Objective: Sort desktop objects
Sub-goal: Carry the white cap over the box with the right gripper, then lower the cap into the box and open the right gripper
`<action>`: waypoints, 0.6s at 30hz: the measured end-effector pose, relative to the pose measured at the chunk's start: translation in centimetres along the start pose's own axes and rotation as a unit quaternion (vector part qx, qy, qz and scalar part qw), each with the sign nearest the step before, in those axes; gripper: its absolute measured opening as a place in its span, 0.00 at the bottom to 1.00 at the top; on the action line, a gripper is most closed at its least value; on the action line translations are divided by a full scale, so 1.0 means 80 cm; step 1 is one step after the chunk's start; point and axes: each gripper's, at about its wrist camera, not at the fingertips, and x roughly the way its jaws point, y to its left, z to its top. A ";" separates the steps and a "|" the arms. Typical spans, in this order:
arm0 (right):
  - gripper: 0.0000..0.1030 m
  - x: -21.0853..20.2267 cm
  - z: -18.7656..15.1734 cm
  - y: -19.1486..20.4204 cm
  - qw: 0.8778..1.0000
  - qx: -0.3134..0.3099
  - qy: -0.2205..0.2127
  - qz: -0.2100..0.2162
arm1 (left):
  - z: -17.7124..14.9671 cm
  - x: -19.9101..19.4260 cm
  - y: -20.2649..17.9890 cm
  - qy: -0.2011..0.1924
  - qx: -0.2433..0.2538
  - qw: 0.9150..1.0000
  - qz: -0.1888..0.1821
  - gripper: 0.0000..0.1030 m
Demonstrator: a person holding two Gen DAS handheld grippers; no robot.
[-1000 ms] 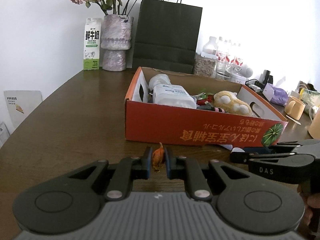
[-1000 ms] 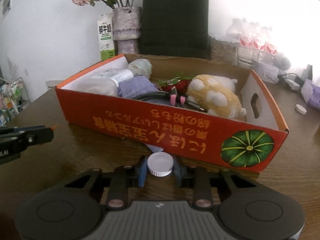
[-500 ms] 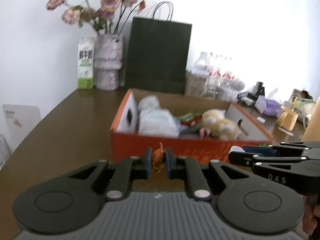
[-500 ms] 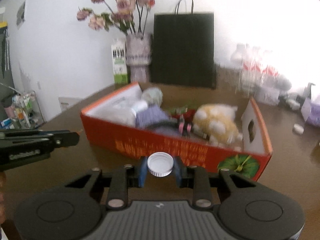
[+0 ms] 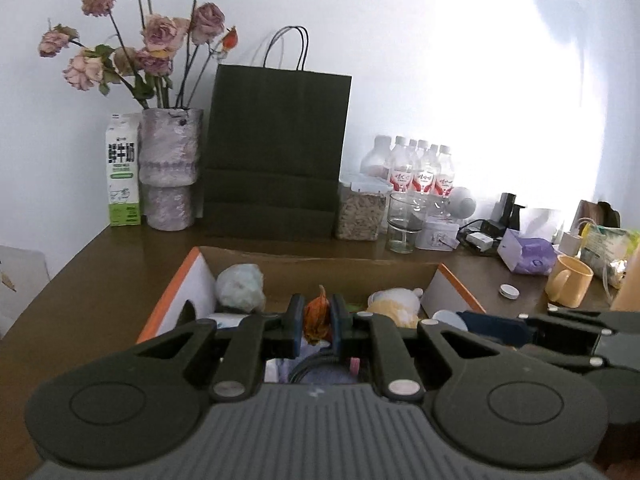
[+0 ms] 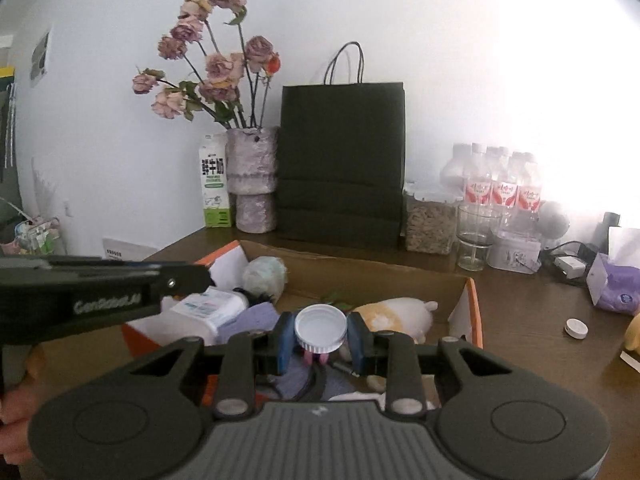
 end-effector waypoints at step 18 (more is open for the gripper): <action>0.27 0.048 -0.034 -0.030 0.999 0.014 0.032 0.005 | -0.044 0.078 -0.014 0.052 0.038 0.998 0.024 0.14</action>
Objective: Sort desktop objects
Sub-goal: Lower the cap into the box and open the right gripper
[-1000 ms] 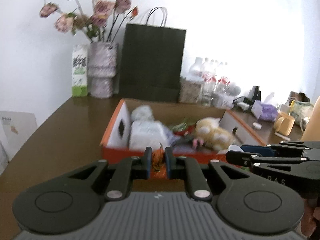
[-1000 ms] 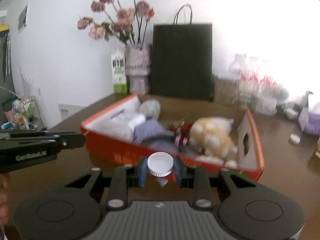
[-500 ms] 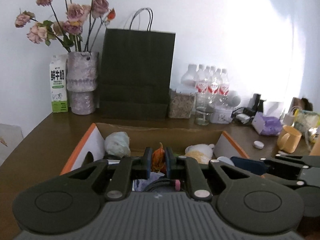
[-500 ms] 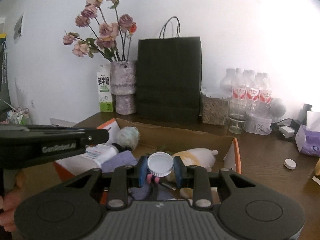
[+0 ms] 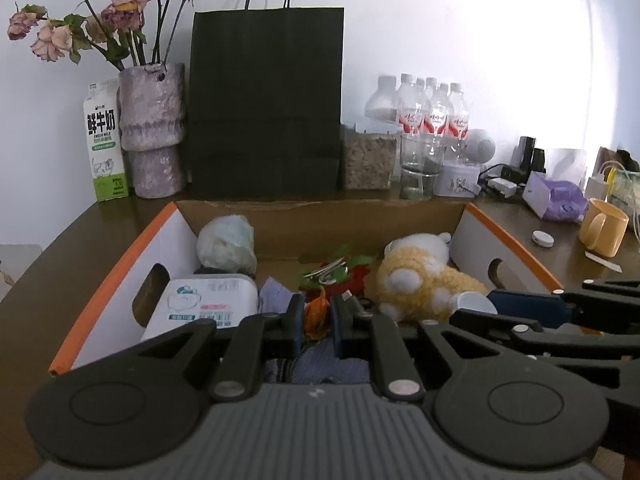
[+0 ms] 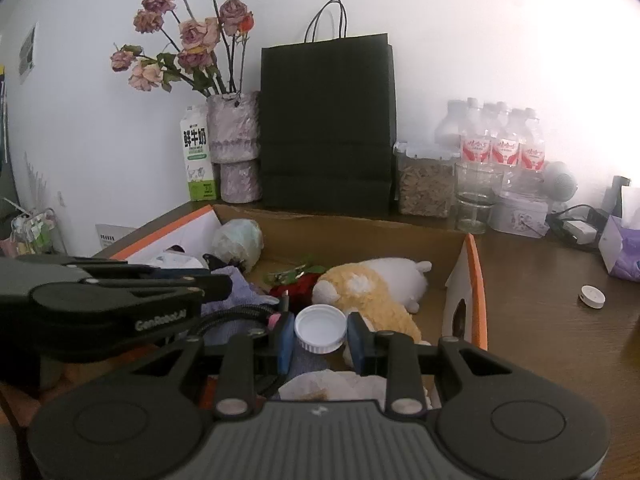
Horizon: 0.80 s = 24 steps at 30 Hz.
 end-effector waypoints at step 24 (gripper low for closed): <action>1.00 -0.039 0.010 -0.017 0.997 0.029 -0.066 -0.013 | 0.010 -0.059 0.008 -0.093 -0.019 0.994 0.061 1.00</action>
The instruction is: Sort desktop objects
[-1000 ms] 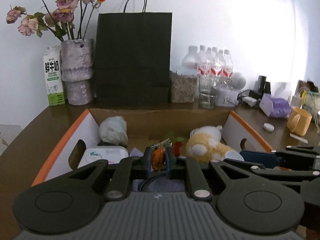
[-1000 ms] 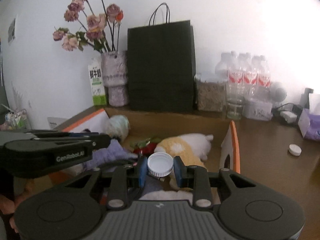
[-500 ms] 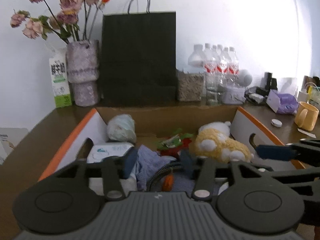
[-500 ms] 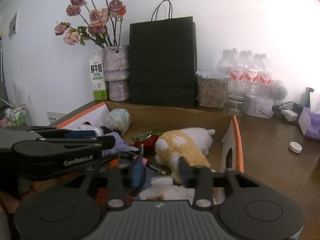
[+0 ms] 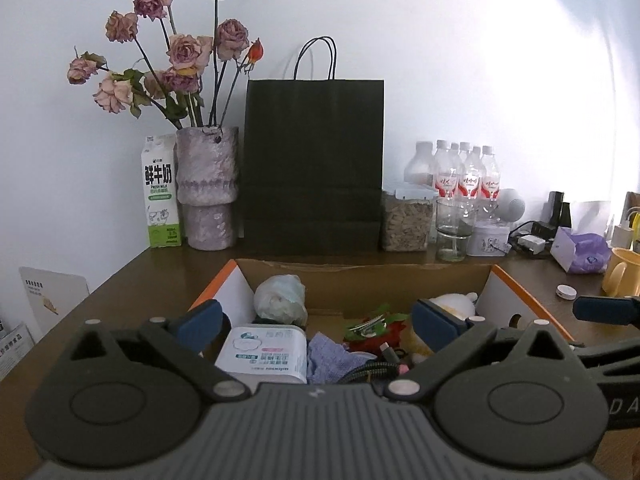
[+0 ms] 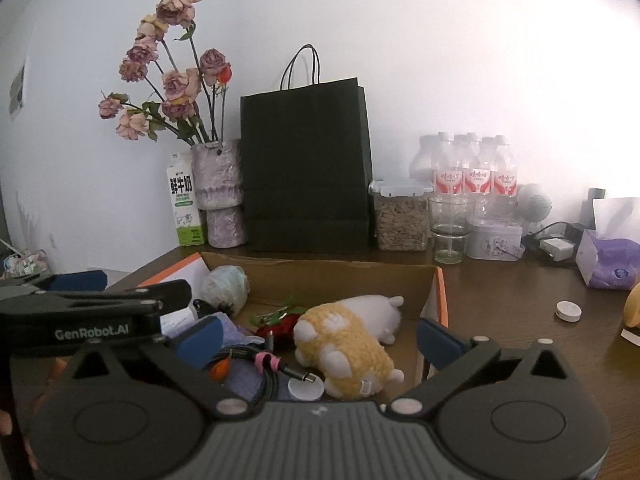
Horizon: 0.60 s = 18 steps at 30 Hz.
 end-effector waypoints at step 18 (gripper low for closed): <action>1.00 -0.074 -0.014 0.046 1.000 -0.015 0.008 0.006 | -0.017 -0.089 0.017 0.010 0.020 1.000 0.000 1.00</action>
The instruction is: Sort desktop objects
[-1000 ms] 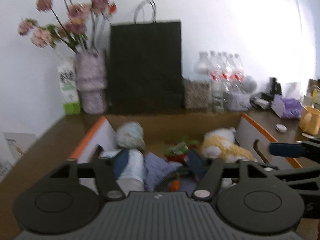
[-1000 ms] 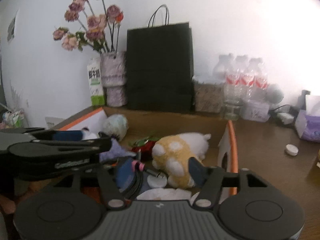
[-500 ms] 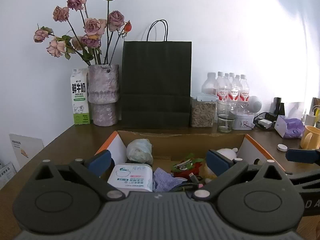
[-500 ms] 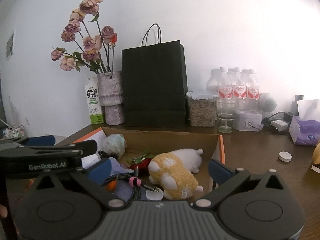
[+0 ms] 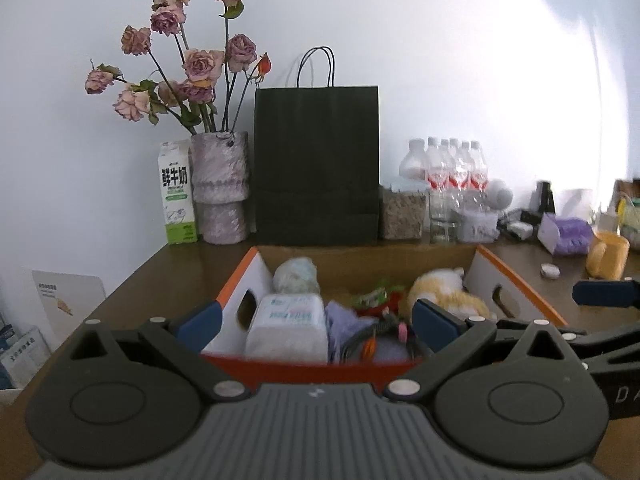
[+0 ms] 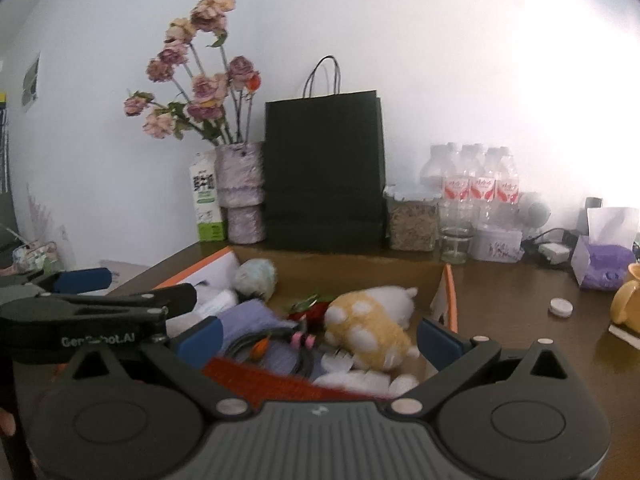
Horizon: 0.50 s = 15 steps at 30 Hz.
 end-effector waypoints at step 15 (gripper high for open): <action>1.00 -0.127 -0.035 0.059 0.999 -0.011 0.029 0.017 | -0.033 -0.141 0.016 0.016 -0.015 1.000 0.014 1.00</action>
